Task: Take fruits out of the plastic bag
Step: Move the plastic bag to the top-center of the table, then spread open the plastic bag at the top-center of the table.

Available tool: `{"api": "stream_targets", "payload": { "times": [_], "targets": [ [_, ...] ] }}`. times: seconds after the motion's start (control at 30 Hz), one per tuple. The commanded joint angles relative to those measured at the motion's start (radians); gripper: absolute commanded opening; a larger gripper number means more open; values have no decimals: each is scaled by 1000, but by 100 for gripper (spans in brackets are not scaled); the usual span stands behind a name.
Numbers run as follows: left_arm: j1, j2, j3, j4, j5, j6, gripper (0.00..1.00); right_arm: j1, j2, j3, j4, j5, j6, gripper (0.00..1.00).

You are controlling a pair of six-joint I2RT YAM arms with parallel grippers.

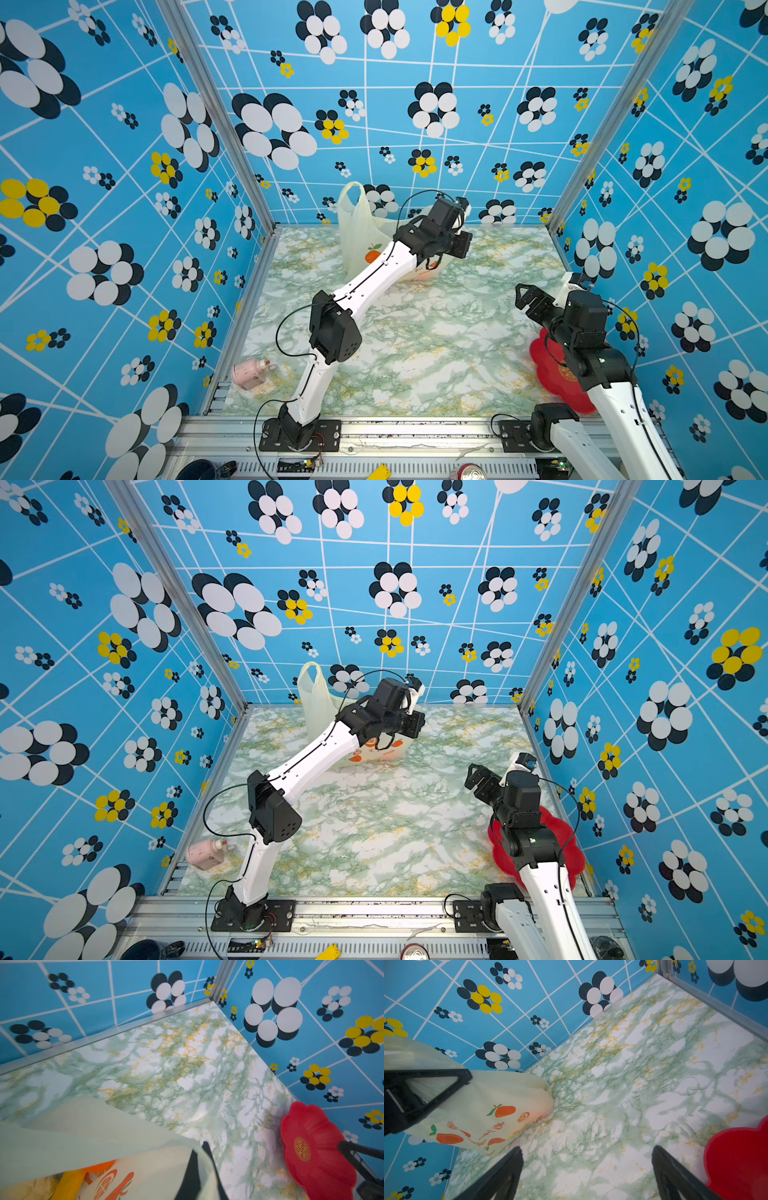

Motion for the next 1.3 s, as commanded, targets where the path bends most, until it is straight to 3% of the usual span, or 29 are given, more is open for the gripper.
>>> {"api": "stream_targets", "payload": {
  "times": [0.0, 0.1, 0.33, 0.53, 0.77, 0.93, 1.07, 1.13, 1.27],
  "targets": [
    [-59, 27, 62, -6, 46, 43, 0, 7, 2, 28, -9, 16, 17, 99],
    [-93, 37, 92, -39, 42, 61, 0, 7, 7, 30, -9, 10, 19, 99],
    [-117, -38, 90, -113, -37, 99, 54, 7, 42, 66, -22, -36, -32, 99],
    [-182, -201, -11, -88, -116, 206, 87, 7, 52, 120, -55, -38, -91, 99],
    [-173, -315, -87, -100, -261, 148, 95, 7, 72, 138, -54, -94, -116, 99],
    [-63, -336, -128, -171, -409, -19, 95, 8, 77, 172, -74, -129, -138, 99],
    [65, -298, -124, -206, -409, -106, 97, 48, 87, 199, -96, -116, -154, 99],
    [106, -252, -95, -210, -401, -113, 98, 119, 93, 212, -107, -78, -166, 99],
    [155, -112, 65, -259, -400, -108, 99, 168, 100, 221, -111, -42, -165, 99]
  ]
}}
